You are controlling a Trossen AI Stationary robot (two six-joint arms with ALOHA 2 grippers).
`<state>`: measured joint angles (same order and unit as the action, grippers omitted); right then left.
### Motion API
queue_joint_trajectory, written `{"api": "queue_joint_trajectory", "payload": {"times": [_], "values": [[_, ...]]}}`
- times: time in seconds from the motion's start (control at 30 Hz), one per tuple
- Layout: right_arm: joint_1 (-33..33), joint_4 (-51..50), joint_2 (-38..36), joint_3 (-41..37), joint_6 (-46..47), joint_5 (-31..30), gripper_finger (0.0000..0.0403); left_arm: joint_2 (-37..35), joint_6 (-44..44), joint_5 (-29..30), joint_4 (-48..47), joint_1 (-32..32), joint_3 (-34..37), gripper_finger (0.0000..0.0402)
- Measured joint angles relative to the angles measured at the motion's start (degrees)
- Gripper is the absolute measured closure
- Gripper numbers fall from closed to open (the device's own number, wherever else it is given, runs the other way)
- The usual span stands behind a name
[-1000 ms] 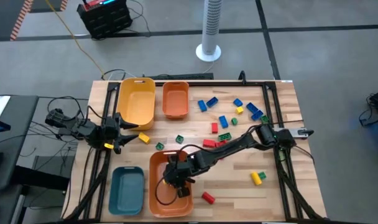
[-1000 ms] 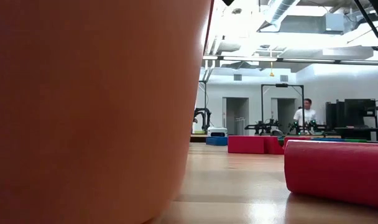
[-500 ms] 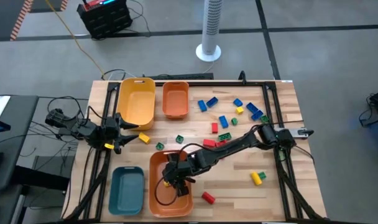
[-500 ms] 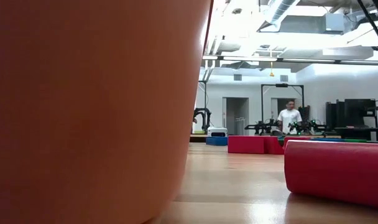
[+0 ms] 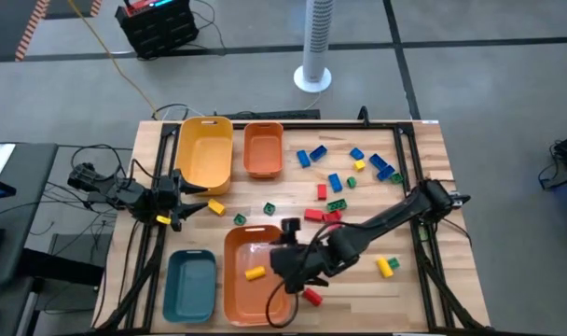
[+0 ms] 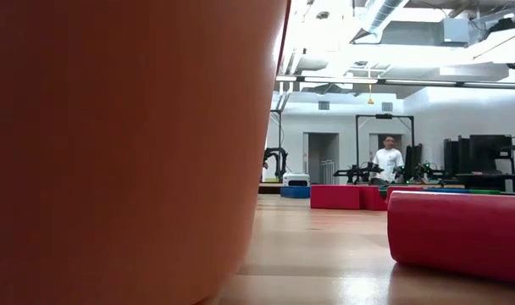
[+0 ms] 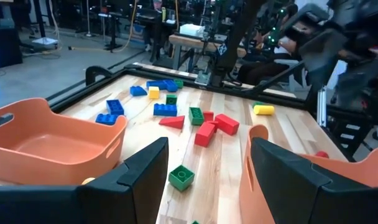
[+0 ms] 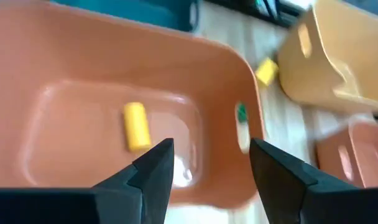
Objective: Sort blocks
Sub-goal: Put the red block into the top orange bin
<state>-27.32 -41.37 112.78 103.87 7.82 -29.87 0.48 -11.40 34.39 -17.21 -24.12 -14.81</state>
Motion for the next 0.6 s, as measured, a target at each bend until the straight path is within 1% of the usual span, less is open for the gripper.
{"api": "queue_joint_trajectory", "payload": {"times": [0.17, 0.43, 0.6], "values": [[-0.52, -0.69, -3.4, -5.83, 5.25, -3.08, 0.018, 0.01, 0.0, -0.13, 0.0, 0.0, 0.0, 0.0178], [1.1, 0.02, -9.74, -16.06, 11.59, -3.28, 0.018, -0.01, 0.08, -0.15, 0.0, 0.0, 0.0, 0.0178], [3.44, 2.4, -14.25, -24.65, 13.79, -3.26, 0.018, 0.01, 0.2, -0.17, -0.02, 0.0, 0.0, 0.0178]]}}
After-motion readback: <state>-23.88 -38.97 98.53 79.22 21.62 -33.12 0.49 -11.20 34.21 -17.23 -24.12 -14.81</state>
